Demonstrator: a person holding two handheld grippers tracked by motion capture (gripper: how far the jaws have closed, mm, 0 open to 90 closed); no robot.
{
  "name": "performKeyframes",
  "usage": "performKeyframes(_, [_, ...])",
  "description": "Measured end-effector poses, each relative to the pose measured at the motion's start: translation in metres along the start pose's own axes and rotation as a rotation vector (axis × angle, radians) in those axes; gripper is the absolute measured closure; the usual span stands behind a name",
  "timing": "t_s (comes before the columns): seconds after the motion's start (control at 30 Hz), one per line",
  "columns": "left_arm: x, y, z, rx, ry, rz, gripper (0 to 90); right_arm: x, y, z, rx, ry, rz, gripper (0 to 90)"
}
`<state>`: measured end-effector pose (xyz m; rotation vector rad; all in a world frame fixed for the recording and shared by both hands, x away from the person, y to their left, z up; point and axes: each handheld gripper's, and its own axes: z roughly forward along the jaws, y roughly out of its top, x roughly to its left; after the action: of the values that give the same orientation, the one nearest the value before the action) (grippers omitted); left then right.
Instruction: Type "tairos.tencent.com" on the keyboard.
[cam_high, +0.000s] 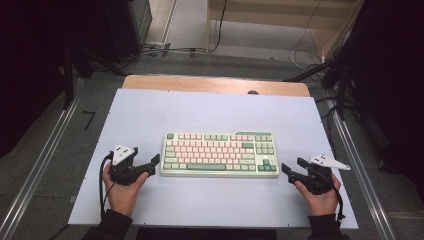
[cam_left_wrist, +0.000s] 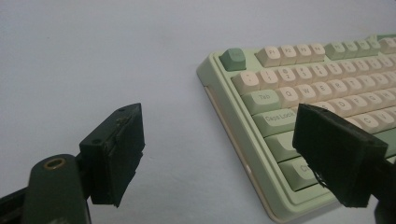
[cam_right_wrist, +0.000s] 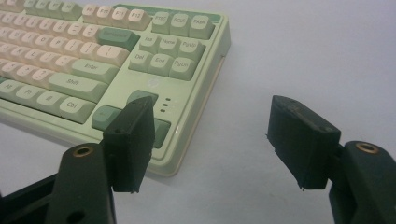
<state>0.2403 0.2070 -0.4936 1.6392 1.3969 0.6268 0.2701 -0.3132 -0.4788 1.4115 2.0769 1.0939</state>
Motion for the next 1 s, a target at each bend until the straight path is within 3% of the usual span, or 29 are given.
performKeyframes(0.5, [-0.012, 0.003, 0.006, -0.003, -0.030, 0.006, 17.8, 0.011, 0.007, 0.005, -0.011, 0.019, -0.022, 27.2])
performKeyframes(0.67, [-0.018, 0.005, 0.006, -0.008, -0.056, 0.014, 20.5, 0.021, 0.010, 0.009, -0.010, 0.077, -0.014, 28.0])
performKeyframes(1.0, [-0.033, 0.010, 0.011, -0.014, -0.104, 0.029, 29.9, 0.043, 0.021, 0.020, -0.017, 0.132, -0.053, 32.9])
